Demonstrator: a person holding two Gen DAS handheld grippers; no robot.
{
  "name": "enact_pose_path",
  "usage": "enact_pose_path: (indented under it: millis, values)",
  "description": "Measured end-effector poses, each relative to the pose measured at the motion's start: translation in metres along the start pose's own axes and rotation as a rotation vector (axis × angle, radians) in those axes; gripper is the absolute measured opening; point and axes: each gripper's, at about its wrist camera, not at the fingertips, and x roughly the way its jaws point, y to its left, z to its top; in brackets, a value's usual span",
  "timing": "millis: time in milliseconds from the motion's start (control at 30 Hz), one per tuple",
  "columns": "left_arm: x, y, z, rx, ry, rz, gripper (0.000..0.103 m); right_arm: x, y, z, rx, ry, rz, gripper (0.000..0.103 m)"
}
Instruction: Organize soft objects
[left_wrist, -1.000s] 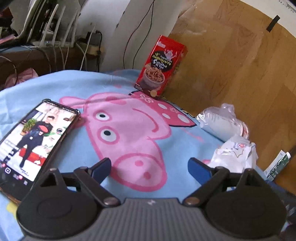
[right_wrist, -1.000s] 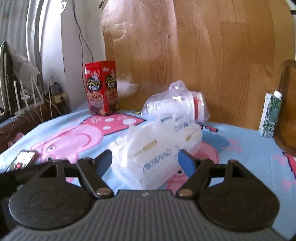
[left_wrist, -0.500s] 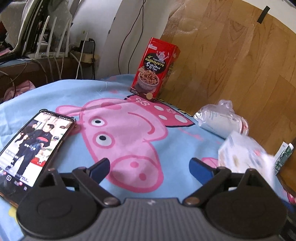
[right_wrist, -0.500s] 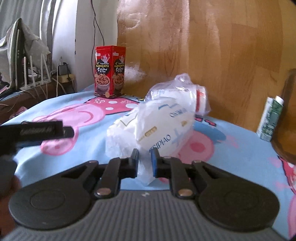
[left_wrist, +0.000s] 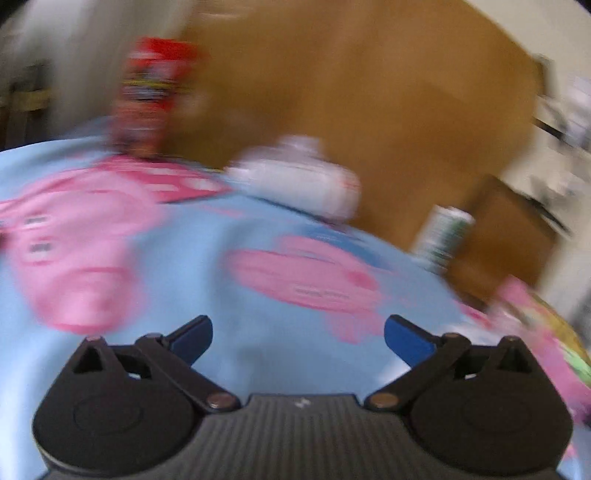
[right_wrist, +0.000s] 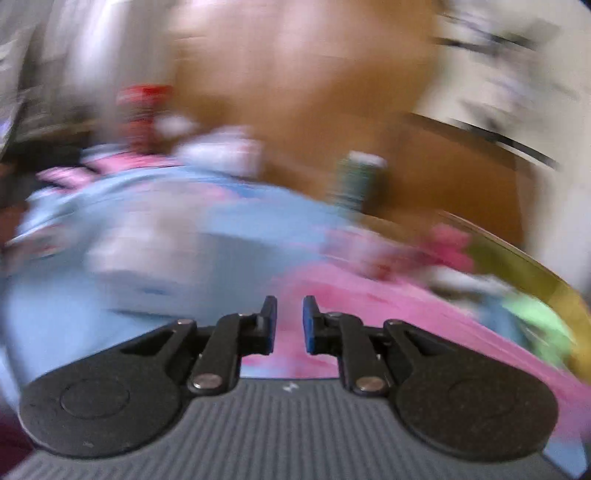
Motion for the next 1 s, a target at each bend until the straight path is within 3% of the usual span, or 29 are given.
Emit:
enact_pose_path:
  millis: [67, 100, 133, 200, 233, 300, 400, 433, 500, 567, 600, 667, 700, 733, 833, 933, 1000]
  values:
    - [0.009, -0.028, -0.001, 0.071, 0.014, -0.049, 0.103, -0.009, -0.021, -0.005, 0.127, -0.019, -0.052, 0.025]
    - [0.012, -0.038, 0.000, 0.099, 0.012, -0.052, 0.103, -0.013, -0.024, -0.007, 0.174, -0.033, -0.026, 0.032]
    - [0.016, -0.045, 0.002, 0.115, 0.004, -0.052, 0.103, -0.017, -0.021, -0.008, 0.197, -0.044, 0.012, 0.050]
    - [0.026, -0.051, 0.010, 0.106, 0.014, -0.065, 0.103, -0.018, 0.000, -0.010, 0.178, -0.063, 0.086, 0.075]
    - [0.030, -0.051, 0.013, 0.091, 0.031, -0.084, 0.103, -0.016, 0.011, -0.012, 0.166, -0.068, 0.125, 0.082]
    - [0.043, -0.052, 0.016, 0.076, 0.078, -0.116, 0.103, -0.005, 0.037, -0.012, 0.148, -0.047, 0.235, 0.086]
    - [0.059, -0.057, 0.007, 0.114, 0.138, -0.107, 0.100, 0.024, 0.078, -0.009, 0.110, 0.003, 0.328, 0.088]
    - [0.061, -0.059, 0.001, 0.121, 0.165, -0.113, 0.090, 0.037, 0.091, -0.006, 0.096, 0.018, 0.328, 0.088]
    - [0.061, -0.060, -0.011, 0.105, 0.209, -0.178, 0.080, 0.057, 0.107, -0.004, 0.077, 0.060, 0.281, 0.088]
    - [0.049, -0.063, -0.020, 0.103, 0.194, -0.181, 0.079, 0.068, 0.111, -0.003, 0.074, 0.090, 0.238, 0.083]
    - [0.044, -0.066, -0.025, 0.109, 0.192, -0.188, 0.079, 0.065, 0.105, -0.004, 0.085, 0.086, 0.257, 0.078]
    - [0.035, -0.073, -0.035, 0.093, 0.215, -0.236, 0.084, 0.056, 0.086, -0.010, 0.109, 0.073, 0.297, 0.072]
    - [0.030, -0.079, -0.041, 0.087, 0.231, -0.276, 0.096, 0.051, 0.077, -0.014, 0.120, 0.068, 0.296, 0.072]
    - [0.026, -0.084, -0.044, 0.091, 0.233, -0.306, 0.102, 0.045, 0.069, -0.018, 0.130, 0.058, 0.283, 0.072]
    - [0.009, -0.107, -0.057, 0.205, 0.180, -0.347, 0.103, 0.028, 0.045, -0.033, 0.164, 0.045, 0.212, 0.073]
    - [-0.001, -0.119, -0.063, 0.307, 0.126, -0.323, 0.103, 0.010, 0.025, -0.044, 0.188, 0.028, 0.167, 0.074]
    - [0.000, -0.119, -0.065, 0.326, 0.132, -0.314, 0.103, 0.001, 0.020, -0.047, 0.196, 0.013, 0.145, 0.076]
